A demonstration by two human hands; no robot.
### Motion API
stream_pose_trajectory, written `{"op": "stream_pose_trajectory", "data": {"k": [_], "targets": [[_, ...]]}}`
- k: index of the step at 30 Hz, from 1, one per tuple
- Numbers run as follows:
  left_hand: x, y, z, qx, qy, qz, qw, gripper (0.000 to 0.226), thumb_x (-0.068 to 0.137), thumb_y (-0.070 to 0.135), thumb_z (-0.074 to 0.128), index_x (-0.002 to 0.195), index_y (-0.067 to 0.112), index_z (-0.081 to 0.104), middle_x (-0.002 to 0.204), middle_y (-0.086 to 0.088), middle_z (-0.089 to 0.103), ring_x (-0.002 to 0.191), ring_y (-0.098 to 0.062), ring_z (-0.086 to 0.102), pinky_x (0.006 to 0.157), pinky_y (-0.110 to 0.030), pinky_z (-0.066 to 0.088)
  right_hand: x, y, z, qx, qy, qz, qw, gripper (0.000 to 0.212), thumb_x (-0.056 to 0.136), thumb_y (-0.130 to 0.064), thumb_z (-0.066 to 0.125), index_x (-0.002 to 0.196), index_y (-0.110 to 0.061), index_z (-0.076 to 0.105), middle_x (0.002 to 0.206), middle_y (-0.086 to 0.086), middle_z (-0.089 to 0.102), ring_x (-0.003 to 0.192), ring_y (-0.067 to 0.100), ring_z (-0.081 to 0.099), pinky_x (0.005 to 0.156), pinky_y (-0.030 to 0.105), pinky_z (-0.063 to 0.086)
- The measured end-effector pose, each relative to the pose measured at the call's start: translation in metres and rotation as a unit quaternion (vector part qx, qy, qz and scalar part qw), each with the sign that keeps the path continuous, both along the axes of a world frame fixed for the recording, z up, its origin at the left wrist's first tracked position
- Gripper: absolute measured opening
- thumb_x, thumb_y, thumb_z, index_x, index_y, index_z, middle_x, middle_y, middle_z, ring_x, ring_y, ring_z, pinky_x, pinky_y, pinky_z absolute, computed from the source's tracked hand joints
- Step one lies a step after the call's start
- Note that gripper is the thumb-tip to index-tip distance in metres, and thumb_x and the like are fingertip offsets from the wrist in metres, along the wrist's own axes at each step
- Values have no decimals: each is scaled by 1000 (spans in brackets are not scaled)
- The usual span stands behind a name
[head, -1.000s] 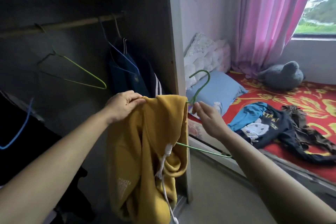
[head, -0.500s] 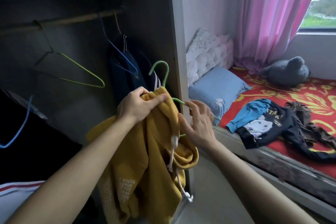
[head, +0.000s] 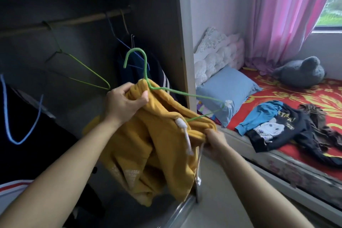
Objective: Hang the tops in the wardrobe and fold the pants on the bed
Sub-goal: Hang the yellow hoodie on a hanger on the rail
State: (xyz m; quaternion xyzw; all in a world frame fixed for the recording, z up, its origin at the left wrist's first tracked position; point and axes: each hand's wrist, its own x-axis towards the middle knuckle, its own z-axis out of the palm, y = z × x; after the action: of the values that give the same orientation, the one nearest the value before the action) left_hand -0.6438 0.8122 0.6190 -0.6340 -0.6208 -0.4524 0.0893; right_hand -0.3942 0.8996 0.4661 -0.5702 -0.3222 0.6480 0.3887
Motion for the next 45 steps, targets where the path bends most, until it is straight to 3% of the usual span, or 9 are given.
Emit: {"op": "stream_pose_trajectory", "data": {"k": [5, 16, 20, 23, 29, 31, 35, 40, 45], "targets": [[-25, -10, -24, -41, 43, 17, 998, 37, 75, 63, 59, 72, 26, 65, 61, 14, 62, 59, -4, 59, 49, -20, 43, 35, 21, 37, 65, -99, -25, 993, 12, 85, -7, 48, 88, -5, 60, 76, 12, 60, 66, 26, 62, 59, 31, 53], [-19, -2, -33, -177, 263, 49, 947, 58, 69, 81, 37, 85, 30, 60, 62, 12, 59, 60, -12, 58, 55, -20, 39, 28, 23, 97, 257, -186, 32, 948, 12, 83, -23, 59, 88, -13, 64, 84, 7, 64, 81, 24, 61, 70, 36, 52], [-2, 12, -42, -180, -49, -20, 982, 51, 62, 69, 69, 94, 30, 61, 83, 9, 67, 76, -13, 66, 64, -35, 59, -3, 0, 106, 402, -227, 82, 884, 67, 81, -50, 71, 126, -13, 38, 105, 0, 55, 93, 17, 56, 80, 37, 52], [6, 16, -45, -147, -197, -74, 967, 61, 61, 63, 74, 108, 25, 62, 96, 1, 70, 87, -17, 69, 72, -34, 61, -13, -8, 95, 493, -350, 198, 771, 61, 90, -48, 63, 130, -19, 27, 96, -1, 55, 83, 18, 58, 64, 26, 49], [13, 16, -53, -90, -356, -76, 927, 51, 67, 56, 74, 104, 21, 72, 91, -3, 74, 85, -21, 70, 70, -32, 59, 2, -1, 87, 430, -432, 58, 791, 77, 90, -67, 48, 145, -18, 27, 134, 9, 47, 113, 27, 55, 86, 38, 50], [17, 18, -50, -77, -372, -86, 921, 35, 76, 46, 75, 100, 19, 75, 87, -2, 74, 83, -19, 69, 68, -28, 57, 8, 3, 92, 520, -462, 8, 718, 77, 91, -64, 50, 149, -20, 23, 140, 9, 38, 122, 26, 46, 99, 42, 45], [42, 20, -37, -74, -369, -140, 916, 14, 90, 27, 69, 97, 18, 76, 86, 0, 75, 82, -13, 69, 68, -21, 55, -3, 5, 122, 631, -480, 229, 565, 46, 104, -48, 37, 144, -25, 43, 130, 1, 54, 117, 18, 51, 103, 38, 43], [25, 22, -23, -19, -331, -99, 938, 20, 92, 33, 65, 106, 21, 72, 94, 11, 75, 91, -3, 69, 81, -20, 55, 13, 27, 127, 612, -501, 290, 539, 28, 105, -40, 39, 118, -29, 62, 100, -2, 67, 90, 17, 63, 81, 34, 55], [-20, 30, -22, -65, -288, -59, 954, 52, 84, 61, 61, 114, 20, 69, 103, 2, 74, 101, -18, 69, 88, -37, 58, 24, 42, 128, 563, -476, 298, 607, 29, 105, -42, 39, 109, -23, 60, 98, 1, 65, 84, 20, 61, 77, 38, 54]]}}
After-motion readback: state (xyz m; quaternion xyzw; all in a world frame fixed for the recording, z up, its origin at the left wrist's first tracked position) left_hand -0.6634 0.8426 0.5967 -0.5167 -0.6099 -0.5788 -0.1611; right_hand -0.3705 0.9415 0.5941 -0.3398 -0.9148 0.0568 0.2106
